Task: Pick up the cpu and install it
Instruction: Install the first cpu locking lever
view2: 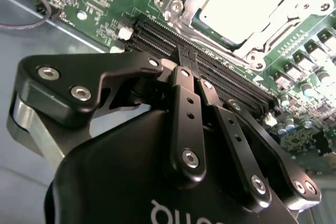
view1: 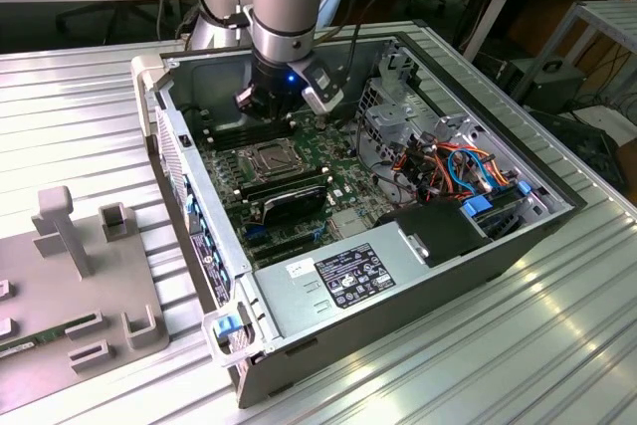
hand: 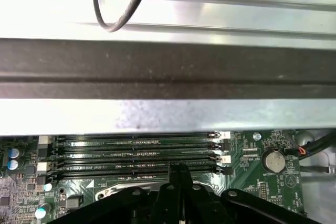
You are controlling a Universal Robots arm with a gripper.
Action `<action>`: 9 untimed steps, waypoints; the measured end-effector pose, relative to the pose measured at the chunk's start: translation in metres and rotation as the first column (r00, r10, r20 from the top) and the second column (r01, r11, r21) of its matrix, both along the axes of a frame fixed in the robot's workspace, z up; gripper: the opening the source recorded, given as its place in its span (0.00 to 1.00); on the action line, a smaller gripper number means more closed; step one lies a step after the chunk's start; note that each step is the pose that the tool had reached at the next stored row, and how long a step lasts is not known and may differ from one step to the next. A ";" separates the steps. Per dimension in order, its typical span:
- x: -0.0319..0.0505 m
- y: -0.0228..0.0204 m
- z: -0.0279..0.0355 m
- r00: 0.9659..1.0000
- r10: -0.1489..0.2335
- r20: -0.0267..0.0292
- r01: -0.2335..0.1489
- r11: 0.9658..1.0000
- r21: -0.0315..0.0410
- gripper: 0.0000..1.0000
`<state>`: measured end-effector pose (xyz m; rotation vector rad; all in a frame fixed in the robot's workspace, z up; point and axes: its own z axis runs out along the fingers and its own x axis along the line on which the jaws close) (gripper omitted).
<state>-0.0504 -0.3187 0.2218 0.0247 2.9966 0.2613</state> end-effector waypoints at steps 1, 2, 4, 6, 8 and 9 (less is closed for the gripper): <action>0.0000 0.0000 0.0000 1.000 0.000 0.000 0.000 1.000 0.000 0.11; 0.0000 0.0000 0.0000 1.000 0.000 0.000 0.000 1.000 0.000 0.11; 0.0000 -0.0001 0.0001 1.000 0.000 -0.001 0.000 1.000 0.000 0.11; 0.0010 -0.0001 -0.0003 1.000 0.000 -0.029 0.000 1.000 0.000 0.11; 0.0019 -0.0001 -0.0006 0.998 0.000 -0.058 0.000 1.000 0.000 0.11; 0.0019 -0.0002 -0.0005 0.998 0.000 -0.060 0.000 1.000 0.000 0.11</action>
